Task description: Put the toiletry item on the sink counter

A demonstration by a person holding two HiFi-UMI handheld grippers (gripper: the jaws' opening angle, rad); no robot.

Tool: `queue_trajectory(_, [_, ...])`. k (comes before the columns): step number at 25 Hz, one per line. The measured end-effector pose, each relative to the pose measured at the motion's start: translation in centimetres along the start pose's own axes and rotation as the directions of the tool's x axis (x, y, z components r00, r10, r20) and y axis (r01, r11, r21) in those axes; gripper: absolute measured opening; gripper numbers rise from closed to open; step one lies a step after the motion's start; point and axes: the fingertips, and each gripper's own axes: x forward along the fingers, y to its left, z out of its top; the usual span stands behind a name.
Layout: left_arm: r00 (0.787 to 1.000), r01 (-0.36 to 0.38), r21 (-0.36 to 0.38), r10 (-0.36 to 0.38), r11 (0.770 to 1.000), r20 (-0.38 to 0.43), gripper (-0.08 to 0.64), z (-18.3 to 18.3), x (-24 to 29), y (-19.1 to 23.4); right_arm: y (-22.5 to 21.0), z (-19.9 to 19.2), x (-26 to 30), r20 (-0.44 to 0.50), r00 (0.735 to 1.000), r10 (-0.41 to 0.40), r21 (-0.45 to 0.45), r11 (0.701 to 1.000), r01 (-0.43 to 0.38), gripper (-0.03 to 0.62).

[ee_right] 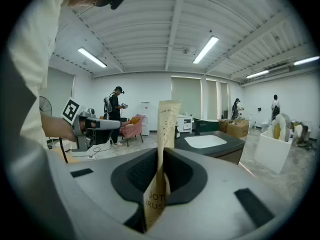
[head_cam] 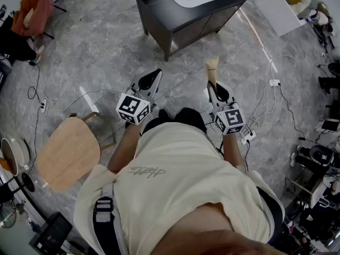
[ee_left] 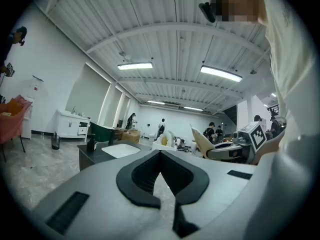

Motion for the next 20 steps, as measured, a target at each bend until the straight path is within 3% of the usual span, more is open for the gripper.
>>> queue_trajectory(9, [0.999,0.042,0.008,-0.042,0.999,0.01,0.003,0.0,0.3,-0.2,0.6,1.5,0.0,0.038,0.999,-0.005,-0.016,1.0,0.005,0.03])
queue_trajectory(20, [0.998,0.055,-0.049,-0.055,0.997,-0.005,0.003,-0.7,3.0,1.1,-1.3,0.5,0.0,-0.039,0.999,-0.035,-0.005,0.999,0.035,0.031])
